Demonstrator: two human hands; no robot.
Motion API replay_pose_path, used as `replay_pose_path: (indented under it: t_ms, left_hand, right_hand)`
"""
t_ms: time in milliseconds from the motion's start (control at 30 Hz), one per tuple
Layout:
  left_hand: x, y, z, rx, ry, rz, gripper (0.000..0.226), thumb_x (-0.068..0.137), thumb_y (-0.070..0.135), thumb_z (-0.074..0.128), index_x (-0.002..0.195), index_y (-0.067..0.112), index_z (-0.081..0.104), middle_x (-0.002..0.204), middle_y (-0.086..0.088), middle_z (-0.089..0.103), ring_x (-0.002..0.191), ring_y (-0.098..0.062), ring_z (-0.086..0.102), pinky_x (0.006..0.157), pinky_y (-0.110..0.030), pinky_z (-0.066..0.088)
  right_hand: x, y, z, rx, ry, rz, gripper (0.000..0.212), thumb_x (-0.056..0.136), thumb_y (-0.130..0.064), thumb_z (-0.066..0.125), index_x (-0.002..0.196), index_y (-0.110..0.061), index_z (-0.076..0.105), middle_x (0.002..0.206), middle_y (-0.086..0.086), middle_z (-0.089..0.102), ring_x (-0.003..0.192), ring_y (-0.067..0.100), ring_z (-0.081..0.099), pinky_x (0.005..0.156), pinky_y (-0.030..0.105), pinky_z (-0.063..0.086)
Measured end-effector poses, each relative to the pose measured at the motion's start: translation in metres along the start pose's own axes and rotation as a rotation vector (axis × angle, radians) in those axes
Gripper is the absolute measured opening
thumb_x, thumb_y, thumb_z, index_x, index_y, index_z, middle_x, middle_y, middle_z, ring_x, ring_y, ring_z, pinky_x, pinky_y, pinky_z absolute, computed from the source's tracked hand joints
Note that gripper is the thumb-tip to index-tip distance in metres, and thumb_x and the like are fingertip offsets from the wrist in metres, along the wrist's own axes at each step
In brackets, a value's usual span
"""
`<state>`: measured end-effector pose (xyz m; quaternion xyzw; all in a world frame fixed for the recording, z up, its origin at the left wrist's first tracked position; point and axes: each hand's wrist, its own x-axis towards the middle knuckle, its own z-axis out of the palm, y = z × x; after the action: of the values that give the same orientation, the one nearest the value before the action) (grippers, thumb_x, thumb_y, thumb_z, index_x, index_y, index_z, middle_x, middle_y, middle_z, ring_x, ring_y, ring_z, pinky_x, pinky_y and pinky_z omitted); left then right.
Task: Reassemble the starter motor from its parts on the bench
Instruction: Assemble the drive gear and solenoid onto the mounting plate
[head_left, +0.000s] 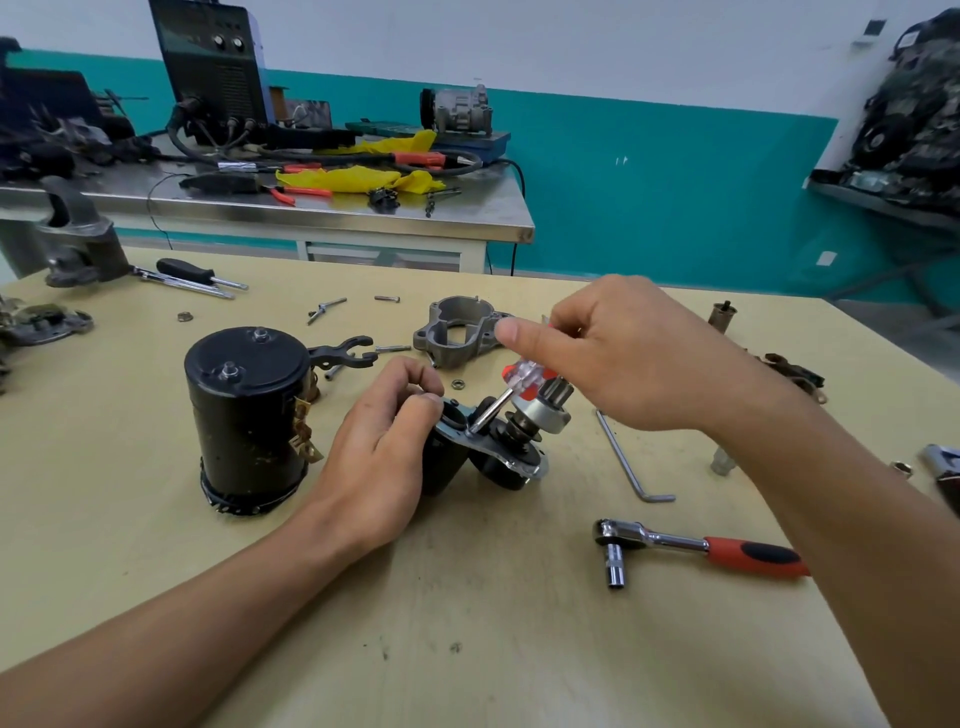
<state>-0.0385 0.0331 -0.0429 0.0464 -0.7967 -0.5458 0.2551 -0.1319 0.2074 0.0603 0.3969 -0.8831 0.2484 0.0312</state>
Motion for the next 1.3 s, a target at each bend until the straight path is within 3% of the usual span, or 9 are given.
replay_pose_path:
  t_ms: [67,167,233,533,700,900,1000,1100,1300]
  left_hand:
    - [0.0,0.0,0.0,0.003,-0.003,-0.003,0.015,0.084,0.036,0.038,0.085,0.035,0.053,0.068,0.014,0.048,0.063,-0.002,0.041,0.053,-0.017,0.032]
    - [0.0,-0.001,0.0,0.002,-0.002,-0.013,0.015,0.083,0.036,0.038,0.085,0.035,0.053,0.068,0.014,0.048,0.063,-0.002,0.041,0.057,-0.023,0.034]
    - [0.001,-0.001,0.0,0.001,-0.001,-0.01,0.015,0.084,0.036,0.039,0.085,0.035,0.053,0.068,0.014,0.049,0.064,-0.001,0.041,0.057,-0.022,0.035]
    - [-0.006,0.001,0.006,0.044,0.078,0.044,0.015,0.087,0.033,0.04,0.088,0.028,0.054,0.071,0.018,0.054,0.062,0.001,0.044,0.055,-0.012,0.036]
    - [-0.009,0.003,0.006,0.06,0.083,0.076,0.016,0.088,0.033,0.039,0.091,0.027,0.054,0.072,0.015,0.053,0.063,-0.002,0.043,0.056,-0.016,0.035]
    - [-0.004,0.004,0.003,0.04,0.011,0.08,0.021,0.082,0.041,0.039,0.09,0.029,0.054,0.069,0.015,0.051,0.066,-0.006,0.042,0.059,-0.024,0.033]
    - [-0.003,0.005,0.003,0.09,-0.03,0.115,0.036,0.082,0.045,0.036,0.097,0.024,0.061,0.081,0.006,0.063,0.079,-0.016,0.056,0.073,-0.035,0.043]
    - [-0.005,0.005,0.005,0.123,-0.024,0.113,0.041,0.088,0.035,0.036,0.105,0.02,0.07,0.101,0.001,0.072,0.102,-0.016,0.063,0.089,-0.033,0.047]
    - [-0.008,0.006,0.008,0.186,0.085,0.095,0.033,0.087,0.036,0.036,0.093,0.027,0.067,0.09,0.008,0.069,0.091,-0.001,0.059,0.07,-0.012,0.042]
  right_hand:
    - [0.0,0.001,0.001,0.034,0.003,-0.012,0.055,0.089,-0.065,0.05,0.057,-0.021,0.055,0.046,-0.011,0.042,0.043,0.006,0.04,0.048,0.026,0.032]
    - [-0.001,0.003,-0.005,0.1,-0.11,-0.097,0.034,0.093,-0.055,0.053,0.095,-0.024,0.068,0.079,-0.009,0.064,0.071,0.006,0.059,0.064,0.033,0.048]
    - [-0.003,0.004,-0.008,0.13,-0.166,-0.13,0.022,0.096,-0.045,0.055,0.102,-0.026,0.065,0.083,-0.008,0.063,0.074,0.006,0.059,0.067,0.031,0.048]
    - [-0.009,-0.001,0.009,0.195,0.017,0.02,0.04,0.096,-0.047,0.056,0.079,-0.012,0.067,0.056,-0.004,0.049,0.046,0.005,0.04,0.053,0.029,0.033]
    - [-0.01,-0.005,0.017,0.132,0.105,0.139,0.056,0.094,-0.056,0.054,0.055,-0.015,0.05,0.043,-0.007,0.037,0.039,0.008,0.035,0.045,0.025,0.026]
    - [-0.012,-0.003,0.013,-0.078,0.126,-0.311,0.04,0.099,-0.046,0.045,0.072,-0.018,0.056,0.054,-0.009,0.046,0.049,0.01,0.043,0.048,0.029,0.032]
    - [-0.002,-0.009,0.008,-0.259,0.104,-0.552,0.031,0.1,-0.031,0.043,0.07,-0.021,0.046,0.054,-0.008,0.041,0.05,0.016,0.039,0.05,0.031,0.032]
    - [0.009,-0.014,0.007,-0.346,0.091,-0.534,0.034,0.1,-0.036,0.038,0.068,-0.025,0.045,0.049,-0.008,0.036,0.045,0.016,0.036,0.05,0.031,0.034]
    - [-0.003,-0.006,0.023,-0.242,0.264,-0.314,0.047,0.1,-0.03,0.044,0.054,-0.018,0.044,0.043,-0.008,0.038,0.039,0.009,0.034,0.048,0.028,0.035]
